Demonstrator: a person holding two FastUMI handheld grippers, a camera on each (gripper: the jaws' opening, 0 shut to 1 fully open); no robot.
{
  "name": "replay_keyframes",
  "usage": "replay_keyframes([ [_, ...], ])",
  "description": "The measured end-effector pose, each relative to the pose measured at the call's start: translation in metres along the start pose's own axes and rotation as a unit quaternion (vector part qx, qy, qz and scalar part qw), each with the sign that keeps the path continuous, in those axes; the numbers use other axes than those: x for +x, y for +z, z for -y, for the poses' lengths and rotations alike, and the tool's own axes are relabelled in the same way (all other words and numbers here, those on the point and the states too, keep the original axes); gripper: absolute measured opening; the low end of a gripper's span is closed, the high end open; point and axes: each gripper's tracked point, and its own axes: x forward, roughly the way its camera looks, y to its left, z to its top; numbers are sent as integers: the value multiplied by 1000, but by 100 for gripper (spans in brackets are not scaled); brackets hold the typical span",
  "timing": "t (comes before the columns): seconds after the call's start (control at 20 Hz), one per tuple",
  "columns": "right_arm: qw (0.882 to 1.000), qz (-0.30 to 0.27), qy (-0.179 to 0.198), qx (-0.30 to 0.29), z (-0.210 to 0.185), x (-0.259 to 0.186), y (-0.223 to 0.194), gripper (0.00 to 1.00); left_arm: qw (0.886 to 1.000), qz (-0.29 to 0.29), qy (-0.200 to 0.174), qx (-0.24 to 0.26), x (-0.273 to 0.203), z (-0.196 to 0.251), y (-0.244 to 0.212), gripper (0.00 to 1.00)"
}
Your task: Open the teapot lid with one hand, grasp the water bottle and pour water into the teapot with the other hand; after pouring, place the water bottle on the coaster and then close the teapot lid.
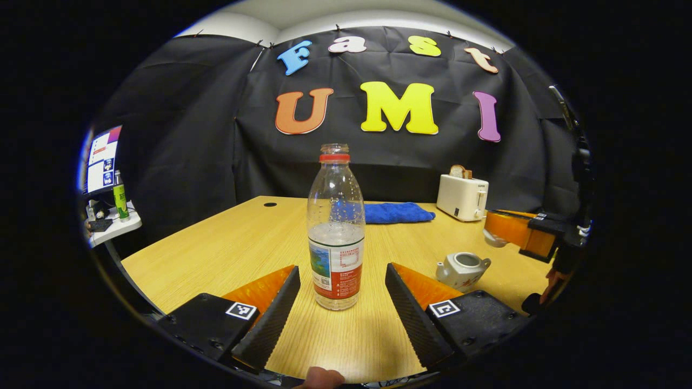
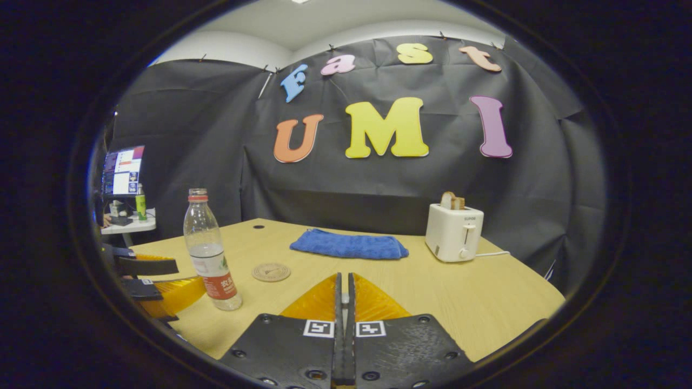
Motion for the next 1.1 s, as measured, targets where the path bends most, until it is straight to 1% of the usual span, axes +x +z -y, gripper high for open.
replay_keyframes([
  [0.15, 1000, 0, -3, 3, 2, -4, 2, 0, 1000, -11, -10, -7, 15, -1, -7, 100],
  [0.25, 1000, 2, -6, -1, 5, -5, 6, 0, 1000, -15, -8, -6, 25, -8, -9, 100],
  [0.45, 1000, 4, -9, -3, 7, -8, 9, 0, 999, -25, -18, -17, 38, -8, -13, 100],
  [0.6, 1000, 0, -9, -2, 9, -8, 7, 0, 999, -24, -23, -13, 42, -7, -10, 99],
  [0.7, 1000, -3, -8, 1, 11, -10, 5, 0, 999, -20, -25, -15, 43, -6, -6, 89],
  [0.75, 1000, -3, -9, 0, 11, -11, 3, 0, 999, -22, -27, -15, 44, -6, -6, 82],
  [0.9, 1000, -2, -6, 2, 14, -15, 4, 0, 999, -37, -21, 6, 42, -8, -8, 80],
  [1.1, 1000, -3, -5, 5, 21, -22, 3, 0, 997, -22, -6, 69, 32, -13, 12, 78],
])
